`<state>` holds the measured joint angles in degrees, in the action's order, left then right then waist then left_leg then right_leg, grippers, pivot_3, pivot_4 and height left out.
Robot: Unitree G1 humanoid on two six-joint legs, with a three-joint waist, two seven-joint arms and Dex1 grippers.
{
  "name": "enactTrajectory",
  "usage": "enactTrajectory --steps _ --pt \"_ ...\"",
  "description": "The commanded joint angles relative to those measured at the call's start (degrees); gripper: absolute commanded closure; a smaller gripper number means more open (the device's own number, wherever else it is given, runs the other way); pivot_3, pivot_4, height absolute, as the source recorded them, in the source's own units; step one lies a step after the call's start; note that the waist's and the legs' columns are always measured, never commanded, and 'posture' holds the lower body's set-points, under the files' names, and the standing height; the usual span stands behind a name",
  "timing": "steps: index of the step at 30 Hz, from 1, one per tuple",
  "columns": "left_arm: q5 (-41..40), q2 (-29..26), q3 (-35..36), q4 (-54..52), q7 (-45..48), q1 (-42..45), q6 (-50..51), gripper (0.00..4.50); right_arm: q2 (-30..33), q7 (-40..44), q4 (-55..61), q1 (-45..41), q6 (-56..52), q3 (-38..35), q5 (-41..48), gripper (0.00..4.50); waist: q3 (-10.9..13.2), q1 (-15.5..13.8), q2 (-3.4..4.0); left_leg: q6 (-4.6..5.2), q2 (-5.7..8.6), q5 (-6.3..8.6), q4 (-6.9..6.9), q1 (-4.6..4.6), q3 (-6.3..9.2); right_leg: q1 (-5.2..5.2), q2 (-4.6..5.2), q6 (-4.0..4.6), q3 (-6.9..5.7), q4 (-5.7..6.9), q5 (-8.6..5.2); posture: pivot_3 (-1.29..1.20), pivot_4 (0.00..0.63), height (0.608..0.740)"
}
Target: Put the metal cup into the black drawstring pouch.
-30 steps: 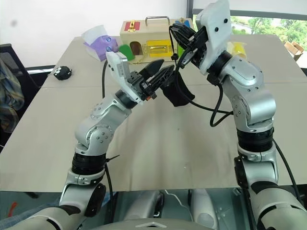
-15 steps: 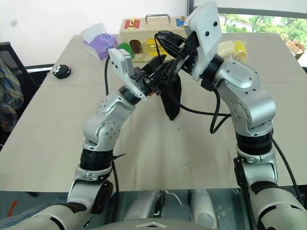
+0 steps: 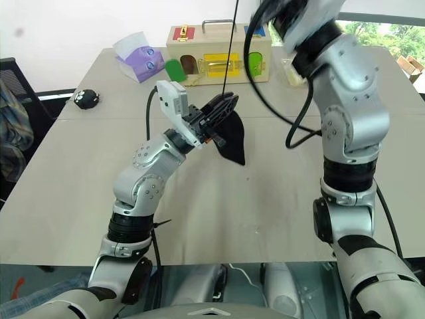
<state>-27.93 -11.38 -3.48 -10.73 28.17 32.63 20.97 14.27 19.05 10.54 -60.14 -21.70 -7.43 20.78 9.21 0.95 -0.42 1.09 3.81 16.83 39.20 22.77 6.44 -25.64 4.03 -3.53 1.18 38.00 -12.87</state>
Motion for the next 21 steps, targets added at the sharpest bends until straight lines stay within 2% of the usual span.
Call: enactTrajectory --steps 1,6,10,11,13,15,17,21 --pt "1.8 -1.7 -2.3 1.4 1.7 -3.3 2.7 4.32 -0.7 -5.4 1.6 -5.8 5.7 -7.5 3.2 4.5 0.0 0.0 0.01 0.0 0.0 0.0 0.0 0.0 -0.01 0.0 0.0 0.0 0.02 0.01 0.0 0.0 0.15 0.71" --pt "1.0 -1.5 -3.0 0.4 2.8 -4.8 3.3 4.32 -0.6 -7.5 1.5 -7.0 5.6 -8.3 6.0 4.5 0.0 0.1 0.03 0.0 0.0 0.0 0.0 0.0 -0.01 -0.03 0.0 0.0 0.03 0.03 0.0 0.0 0.15 0.71" --pt "0.7 -1.2 -2.8 0.2 3.0 -4.7 3.1 4.32 0.6 -6.3 2.1 -5.1 3.8 -5.7 5.9 4.5 0.0 0.1 0.04 0.0 -0.01 0.0 0.01 0.0 -0.01 -0.02 0.0 0.0 0.03 0.05 0.0 0.0 0.15 0.71" --pt "0.3 -1.2 -2.8 0.0 3.4 -4.8 3.1 3.3 0.6 -5.8 2.4 -4.5 3.1 -5.2 6.3 4.5 0.0 0.1 0.06 0.0 0.0 0.0 0.01 0.0 -0.02 -0.02 0.0 0.0 0.03 0.06 0.0 0.0 0.15 0.71" --pt "0.1 -1.4 -3.0 -0.7 4.1 -4.9 3.4 2.6 0.5 -4.8 3.5 -3.2 1.4 -4.0 7.3 4.5 -0.1 0.1 0.17 0.01 0.0 0.0 0.01 0.0 -0.03 -0.01 -0.01 0.0 0.04 0.05 0.0 0.0 0.15 0.71" --pt "-0.1 -0.7 -2.5 -1.2 3.4 -5.4 3.3 1.5 0.9 -3.4 4.9 -1.6 0.1 -2.3 7.8 4.5 -0.1 0.2 0.18 0.01 0.0 0.0 -0.01 0.02 -0.01 -0.05 -0.03 0.0 0.02 0.05 0.0 0.0 0.15 0.71" --pt "-1.7 -0.8 -2.2 -2.8 4.2 -6.6 4.4 0.73 1.5 -2.2 5.8 -0.2 -0.8 -1.0 7.7 4.5 -0.1 0.1 0.18 0.01 0.0 0.0 0.0 0.01 0.0 -0.05 -0.01 0.0 0.02 0.07 0.0 0.0 0.15 0.71" --pt "-4.2 -4.2 -1.8 -7.7 7.2 -10.7 7.2 0.66 2.1 -1.5 6.4 1.1 -1.8 -0.9 8.5 4.5 -0.1 0.6 0.19 0.01 -0.01 0.0 0.02 -0.02 -0.07 -0.03 0.01 0.0 0.1 0.1 0.0 0.0 0.15 0.71"
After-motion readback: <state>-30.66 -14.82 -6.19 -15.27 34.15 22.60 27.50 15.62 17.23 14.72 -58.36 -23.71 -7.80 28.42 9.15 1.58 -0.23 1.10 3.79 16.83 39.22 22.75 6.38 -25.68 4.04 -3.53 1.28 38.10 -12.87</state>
